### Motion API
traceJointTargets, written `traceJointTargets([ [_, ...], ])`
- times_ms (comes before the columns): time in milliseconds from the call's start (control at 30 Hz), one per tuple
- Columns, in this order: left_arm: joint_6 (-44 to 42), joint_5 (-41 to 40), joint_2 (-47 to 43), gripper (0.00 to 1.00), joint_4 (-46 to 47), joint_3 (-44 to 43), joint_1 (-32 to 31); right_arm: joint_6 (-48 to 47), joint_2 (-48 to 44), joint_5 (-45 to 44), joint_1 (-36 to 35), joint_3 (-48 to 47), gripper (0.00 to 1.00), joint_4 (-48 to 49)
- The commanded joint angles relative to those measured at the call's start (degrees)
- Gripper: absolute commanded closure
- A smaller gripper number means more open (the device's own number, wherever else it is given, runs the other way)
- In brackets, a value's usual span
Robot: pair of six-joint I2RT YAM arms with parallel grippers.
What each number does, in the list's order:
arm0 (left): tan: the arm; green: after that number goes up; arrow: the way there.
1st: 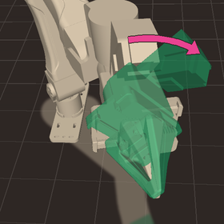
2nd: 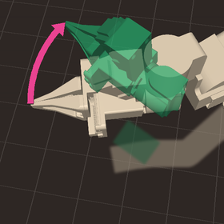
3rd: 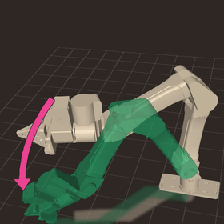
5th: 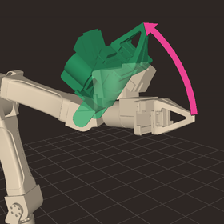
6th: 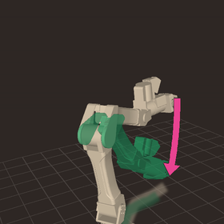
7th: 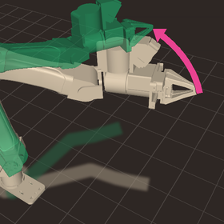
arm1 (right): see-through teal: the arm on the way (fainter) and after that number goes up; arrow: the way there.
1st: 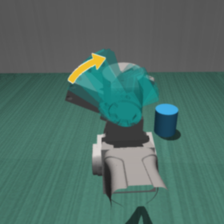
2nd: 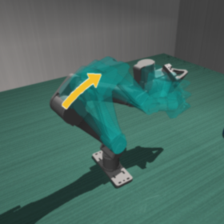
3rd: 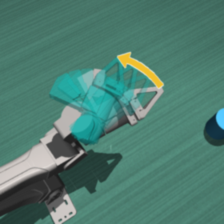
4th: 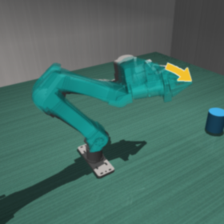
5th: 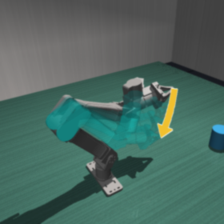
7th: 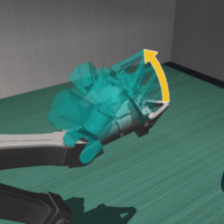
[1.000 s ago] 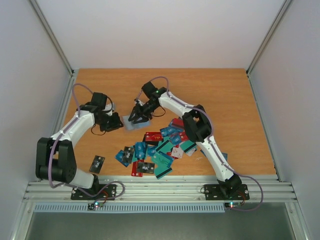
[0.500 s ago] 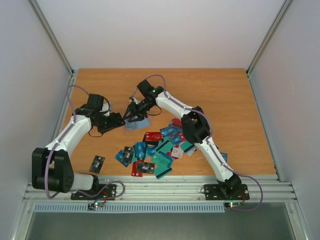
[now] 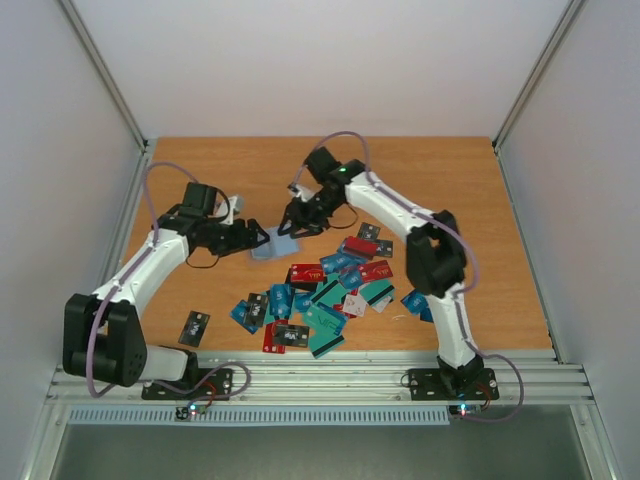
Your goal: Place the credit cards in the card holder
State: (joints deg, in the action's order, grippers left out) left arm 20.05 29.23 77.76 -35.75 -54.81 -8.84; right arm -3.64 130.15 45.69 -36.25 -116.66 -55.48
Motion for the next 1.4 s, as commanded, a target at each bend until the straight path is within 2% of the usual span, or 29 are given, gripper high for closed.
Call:
traceJointTargets([
  [0, -3.79, 5.28, 1.79, 0.24, 2.19, -1.56, -4.16, -1.07, -13.29, -5.16, 3.21, 15.46, 0.57, 5.56],
  [267, -6.34, 8.89, 6.21, 0.34, 6.08, -0.28, -11.97, 2.15, -33.65, -11.06, 11.99, 44.26, 0.56, 11.36],
  [333, -5.91, 9.29, 8.8, 0.36, 7.16, -1.33, -13.87, 3.23, -38.08, -12.26, 14.6, 49.07, 0.56, 11.66],
  [467, -5.05, 9.04, 14.77, 0.39, 8.54, -5.49, -18.33, 6.18, -43.58, -13.28, 19.31, 56.11, 0.56, 12.05],
  [633, -5.19, 7.6, 22.96, 0.42, 5.39, -13.73, -22.72, 7.71, -47.54, -13.07, 22.44, 60.75, 0.55, 11.49],
  [833, -6.03, 6.44, 25.72, 0.44, 2.67, -18.03, -26.49, 7.33, -49.95, -9.44, 22.54, 64.98, 0.55, 11.58],
  [1067, -8.19, 5.17, 20.0, 0.5, 0.6, -12.57, -29.47, 8.31, -55.14, -5.36, 22.09, 69.53, 0.54, 10.79],
  [1233, -5.01, 3.29, 14.33, 0.55, 0.19, -6.6, -32.15, 14.79, -60.41, -3.55, 18.96, 73.65, 0.54, 13.14],
  [1367, -0.01, 1.82, 11.18, 0.57, -1.14, -3.49, -34.07, 23.09, -64.94, -5.94, 11.91, 76.68, 0.53, 17.02],
])
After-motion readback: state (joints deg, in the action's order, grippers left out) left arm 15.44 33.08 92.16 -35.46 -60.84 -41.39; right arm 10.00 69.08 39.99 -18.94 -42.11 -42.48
